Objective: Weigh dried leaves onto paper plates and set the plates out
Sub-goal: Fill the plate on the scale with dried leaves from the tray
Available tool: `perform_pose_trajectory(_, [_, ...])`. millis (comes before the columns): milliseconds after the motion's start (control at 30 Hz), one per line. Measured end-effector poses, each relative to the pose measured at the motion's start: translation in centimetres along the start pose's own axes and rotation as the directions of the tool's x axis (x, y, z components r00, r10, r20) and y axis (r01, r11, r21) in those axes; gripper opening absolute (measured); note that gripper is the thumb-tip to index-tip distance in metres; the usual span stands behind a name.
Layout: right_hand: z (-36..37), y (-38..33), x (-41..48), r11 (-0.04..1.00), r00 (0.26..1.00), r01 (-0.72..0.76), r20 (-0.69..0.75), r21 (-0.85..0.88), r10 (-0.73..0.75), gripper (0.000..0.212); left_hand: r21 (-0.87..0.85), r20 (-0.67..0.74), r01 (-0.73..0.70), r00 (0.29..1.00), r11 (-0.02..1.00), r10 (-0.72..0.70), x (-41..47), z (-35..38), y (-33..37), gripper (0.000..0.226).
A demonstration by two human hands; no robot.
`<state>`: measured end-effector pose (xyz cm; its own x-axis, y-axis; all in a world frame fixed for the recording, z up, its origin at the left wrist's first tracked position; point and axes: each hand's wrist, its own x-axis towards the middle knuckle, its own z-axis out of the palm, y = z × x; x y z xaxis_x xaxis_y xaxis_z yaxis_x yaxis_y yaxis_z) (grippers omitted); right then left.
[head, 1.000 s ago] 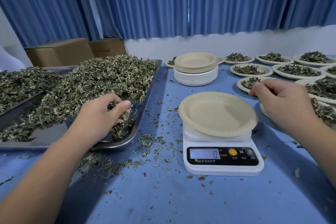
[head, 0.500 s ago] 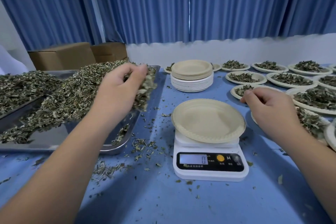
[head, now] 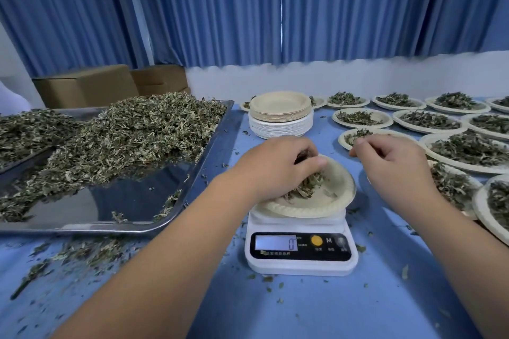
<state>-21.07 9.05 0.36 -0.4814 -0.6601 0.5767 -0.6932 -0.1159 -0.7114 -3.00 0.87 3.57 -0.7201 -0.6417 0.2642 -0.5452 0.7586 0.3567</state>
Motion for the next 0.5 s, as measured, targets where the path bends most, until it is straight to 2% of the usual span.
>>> perform_pose_trajectory(100, [0.0,0.1,0.1,1.000,1.000,-0.010,0.011,0.008,0.010,0.028,0.081,0.040,-0.083,0.996,0.993,0.080,-0.2,0.0,-0.5,0.049])
perform_pose_trajectory(200, [0.0,0.2,0.0,1.000,1.000,-0.021,0.015,0.016,0.021,0.029,0.028,0.035,-0.114,0.993,0.993,0.113,-0.9,-0.5,-0.5,0.067])
perform_pose_trajectory(333, [-0.2,0.0,0.0,0.999,1.000,-0.024,0.006,0.044,0.024,0.027,-0.054,-0.170,-0.111,0.980,0.992,0.101,-3.2,-2.1,-1.8,0.068])
perform_pose_trajectory(400, [-0.2,-0.1,0.0,0.998,1.000,-0.028,0.013,0.050,0.027,0.026,-0.040,-0.269,-0.049,0.962,0.998,0.037,-5.0,-3.2,-3.4,0.067])
perform_pose_trajectory(500, [-0.2,-0.2,-0.1,0.999,1.000,-0.022,0.018,0.039,0.022,0.028,0.020,-0.392,0.170,0.908,0.985,-0.149,-8.3,-4.6,-6.1,0.063])
